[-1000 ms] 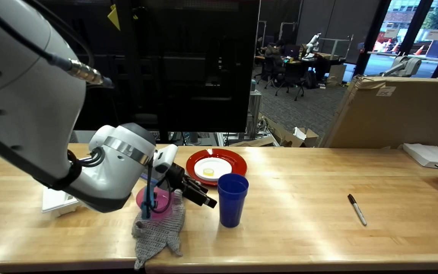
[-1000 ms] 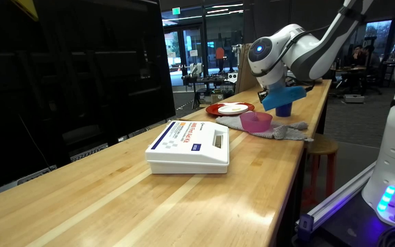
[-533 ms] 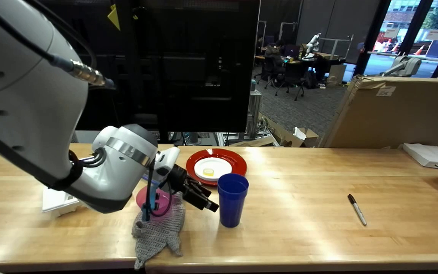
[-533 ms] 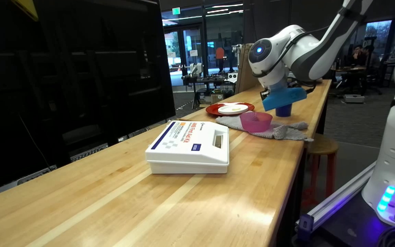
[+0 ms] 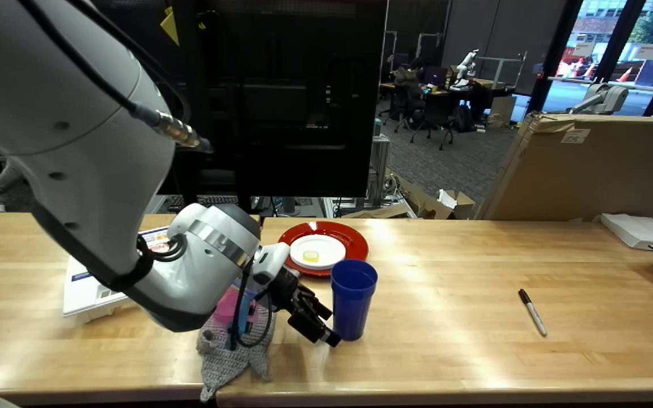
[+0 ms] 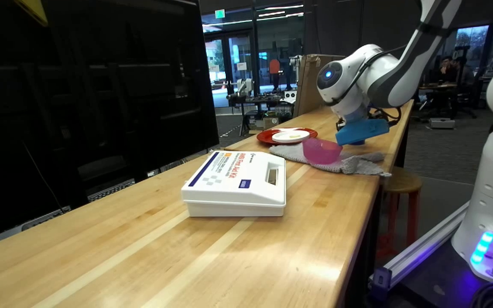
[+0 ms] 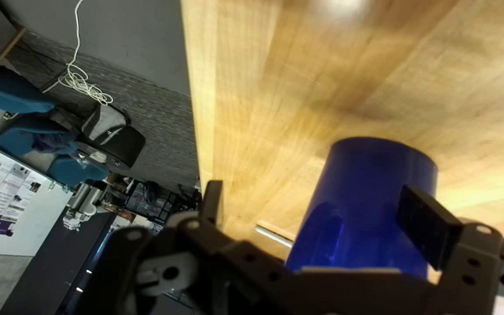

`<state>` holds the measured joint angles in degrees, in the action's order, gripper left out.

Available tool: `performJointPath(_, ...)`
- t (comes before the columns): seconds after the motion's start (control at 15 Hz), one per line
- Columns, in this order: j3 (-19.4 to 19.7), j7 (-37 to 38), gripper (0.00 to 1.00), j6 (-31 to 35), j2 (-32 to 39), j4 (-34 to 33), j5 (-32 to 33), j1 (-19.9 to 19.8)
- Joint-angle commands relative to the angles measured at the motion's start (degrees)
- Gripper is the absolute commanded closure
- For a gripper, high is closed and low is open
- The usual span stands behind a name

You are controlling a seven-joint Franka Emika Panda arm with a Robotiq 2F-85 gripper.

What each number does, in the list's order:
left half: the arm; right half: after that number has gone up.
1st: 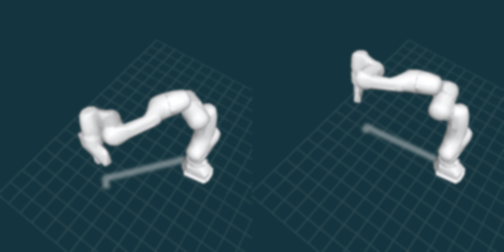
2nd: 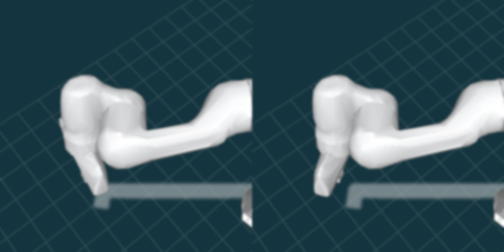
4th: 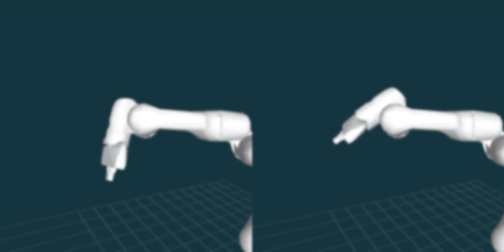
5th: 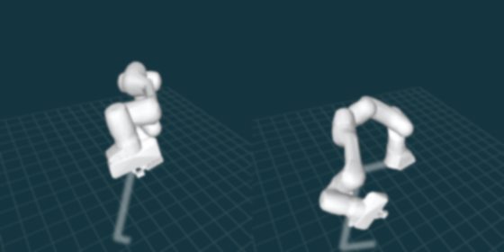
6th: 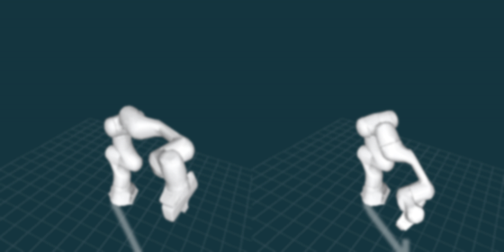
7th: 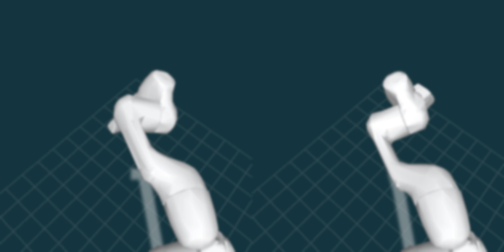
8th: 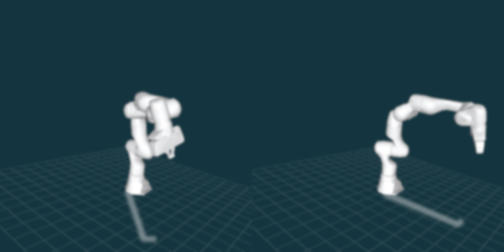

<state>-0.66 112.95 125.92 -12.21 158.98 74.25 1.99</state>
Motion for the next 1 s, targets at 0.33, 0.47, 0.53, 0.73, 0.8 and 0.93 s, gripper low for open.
performJointPath(0.33,2.29,-0.06,0.0,7.79,4.35,-0.03,5.09,-2.19)
performJointPath(0.47,2.32,-0.28,0.0,7.78,4.27,-0.13,5.99,-2.19)
performJointPath(0.53,2.27,-0.6,0.0,7.66,4.09,-0.13,6.09,-2.08)
performJointPath(0.73,1.84,-2.02,0.0,7.06,3.1,-0.14,5.96,-1.61)
performJointPath(0.8,1.68,-2.58,0.0,6.87,2.51,0.08,5.75,-1.46)
performJointPath(0.93,1.26,-4.38,0.0,6.19,0.74,1.03,4.49,-1.06)
